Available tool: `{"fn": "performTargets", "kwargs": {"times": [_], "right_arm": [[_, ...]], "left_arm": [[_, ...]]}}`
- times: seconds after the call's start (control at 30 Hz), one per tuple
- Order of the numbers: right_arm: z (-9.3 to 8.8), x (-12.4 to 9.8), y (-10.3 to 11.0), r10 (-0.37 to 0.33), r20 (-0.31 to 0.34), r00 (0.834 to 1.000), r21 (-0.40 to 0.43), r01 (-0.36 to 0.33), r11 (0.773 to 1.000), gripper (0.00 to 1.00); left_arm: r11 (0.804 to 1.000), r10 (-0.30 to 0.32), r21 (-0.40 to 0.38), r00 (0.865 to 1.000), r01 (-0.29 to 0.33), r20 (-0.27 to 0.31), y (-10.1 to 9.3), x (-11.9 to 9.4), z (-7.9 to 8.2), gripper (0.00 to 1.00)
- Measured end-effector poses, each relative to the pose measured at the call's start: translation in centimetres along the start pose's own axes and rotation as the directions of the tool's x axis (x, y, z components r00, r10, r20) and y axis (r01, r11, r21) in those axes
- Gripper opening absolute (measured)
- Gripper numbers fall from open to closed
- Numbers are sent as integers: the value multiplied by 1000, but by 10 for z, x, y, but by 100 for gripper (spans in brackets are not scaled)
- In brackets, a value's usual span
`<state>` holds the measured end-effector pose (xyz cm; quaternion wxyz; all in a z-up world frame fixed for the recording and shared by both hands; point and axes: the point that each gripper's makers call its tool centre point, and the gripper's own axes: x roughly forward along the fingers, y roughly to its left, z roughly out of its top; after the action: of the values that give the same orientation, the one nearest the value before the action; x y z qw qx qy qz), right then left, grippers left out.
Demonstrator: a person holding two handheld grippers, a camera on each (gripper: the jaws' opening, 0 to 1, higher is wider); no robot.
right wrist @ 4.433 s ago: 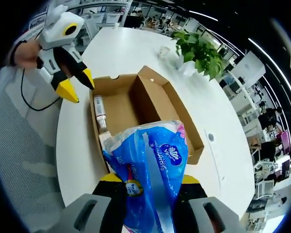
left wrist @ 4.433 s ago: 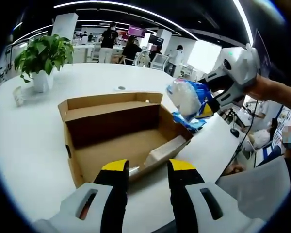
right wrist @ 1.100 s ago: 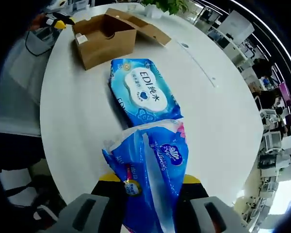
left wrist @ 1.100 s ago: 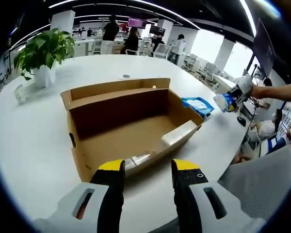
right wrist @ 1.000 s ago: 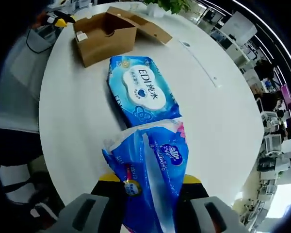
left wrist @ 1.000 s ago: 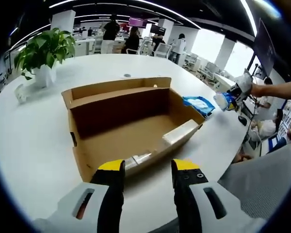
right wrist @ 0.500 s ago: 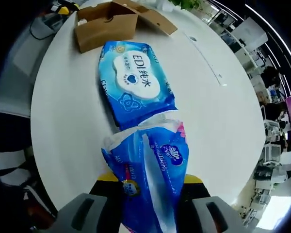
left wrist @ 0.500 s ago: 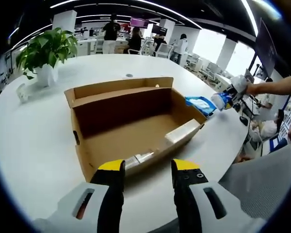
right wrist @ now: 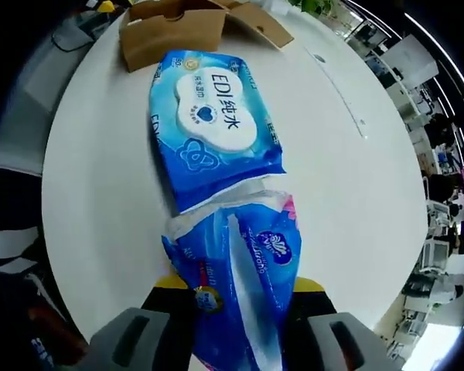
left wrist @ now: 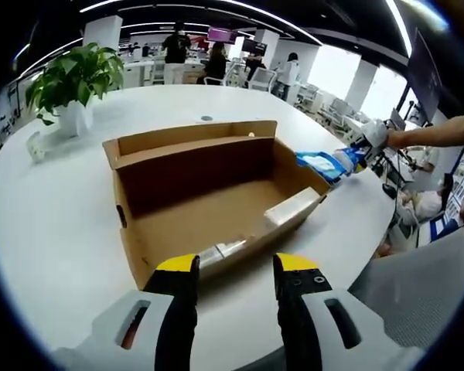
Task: Operate the shoe box by opening the lid, removing the specified soft item, and placing it in the target area until the item is outside and the box remains undamaged.
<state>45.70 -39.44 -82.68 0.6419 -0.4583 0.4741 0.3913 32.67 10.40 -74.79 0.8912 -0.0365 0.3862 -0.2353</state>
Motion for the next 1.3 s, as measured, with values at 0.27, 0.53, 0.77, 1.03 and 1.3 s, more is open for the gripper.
{"fn": "performTargets", "kwargs": {"times": [0.27, 0.53, 0.77, 1.03, 1.3], "right_arm": [[2, 8, -4, 13, 0, 1000, 6, -13, 1000, 43], [6, 12, -8, 17, -8, 1000, -25, -17, 1000, 44], [7, 14, -6, 25, -14, 1000, -48, -26, 999, 43], [9, 8, 0, 21, -26, 999, -93, -24, 995, 44], [14, -6, 6, 7, -25, 1000, -91, -9, 996, 44]], "left_arm": [[1000, 4, 1, 1000, -4, -7, 1, 1, -2, 39], [1000, 6, 5, 1000, -6, -17, 0, 1, -5, 38], [1000, 3, 3, 1000, -3, -15, 0, 2, -5, 39], [1000, -2, 8, 1000, 2, -13, -1, 2, -4, 39], [1000, -6, 7, 1000, 6, -3, -1, 2, -1, 39]]}}
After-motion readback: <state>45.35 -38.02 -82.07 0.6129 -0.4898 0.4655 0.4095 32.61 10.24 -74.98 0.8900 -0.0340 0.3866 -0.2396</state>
